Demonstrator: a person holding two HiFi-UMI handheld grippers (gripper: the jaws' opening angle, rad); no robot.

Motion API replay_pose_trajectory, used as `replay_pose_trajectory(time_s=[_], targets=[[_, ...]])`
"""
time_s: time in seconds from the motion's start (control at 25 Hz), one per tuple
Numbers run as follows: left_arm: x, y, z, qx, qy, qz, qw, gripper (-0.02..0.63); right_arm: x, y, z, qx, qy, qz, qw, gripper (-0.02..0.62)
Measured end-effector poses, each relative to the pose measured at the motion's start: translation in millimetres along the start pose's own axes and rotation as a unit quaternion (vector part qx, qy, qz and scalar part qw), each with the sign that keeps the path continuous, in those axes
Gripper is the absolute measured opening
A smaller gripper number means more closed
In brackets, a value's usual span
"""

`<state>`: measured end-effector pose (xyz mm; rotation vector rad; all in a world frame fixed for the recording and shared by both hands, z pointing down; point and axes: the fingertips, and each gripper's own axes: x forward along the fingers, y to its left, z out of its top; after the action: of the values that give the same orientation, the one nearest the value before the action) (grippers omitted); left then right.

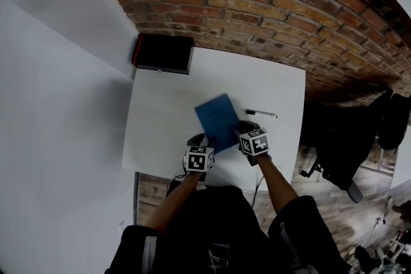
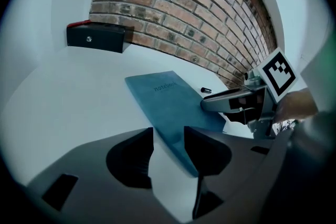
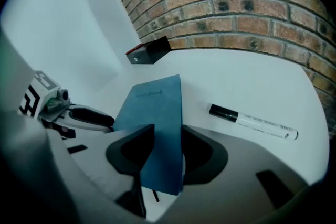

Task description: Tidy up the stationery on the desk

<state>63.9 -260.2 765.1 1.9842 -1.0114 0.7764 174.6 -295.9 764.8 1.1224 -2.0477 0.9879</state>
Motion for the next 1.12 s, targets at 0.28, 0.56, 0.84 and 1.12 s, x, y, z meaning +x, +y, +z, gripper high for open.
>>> replay_pose_trajectory(time_s=[0.28,0.56,0.84,1.12], targets=[[0.5,0.1,0.7,-0.016,0.003,-0.013,0.9998,0.172,-0.7,-0.4,1.0,0.016,0.004,-0.011,1.000,0.147],[-1.3,6.0,2.3,-0.024,0.004,-0.023,0.9994,0.172,0.2,3.3,-7.7,0.047,0.013,-0.021,0.999,0.147],[-10.6,25.1,4.6,-0.002,0.007,-0.006,1.0000,0.107,-4.7,13.9,-16.6,0.066,0.011,-0.021,0.998,0.087],[-25.2,43.7,6.1,-0.001,0.002,-0.001,1.0000,0.075,-5.6,35.8,-20.5,0.097,0.002,-0.017,0.995,0.061]])
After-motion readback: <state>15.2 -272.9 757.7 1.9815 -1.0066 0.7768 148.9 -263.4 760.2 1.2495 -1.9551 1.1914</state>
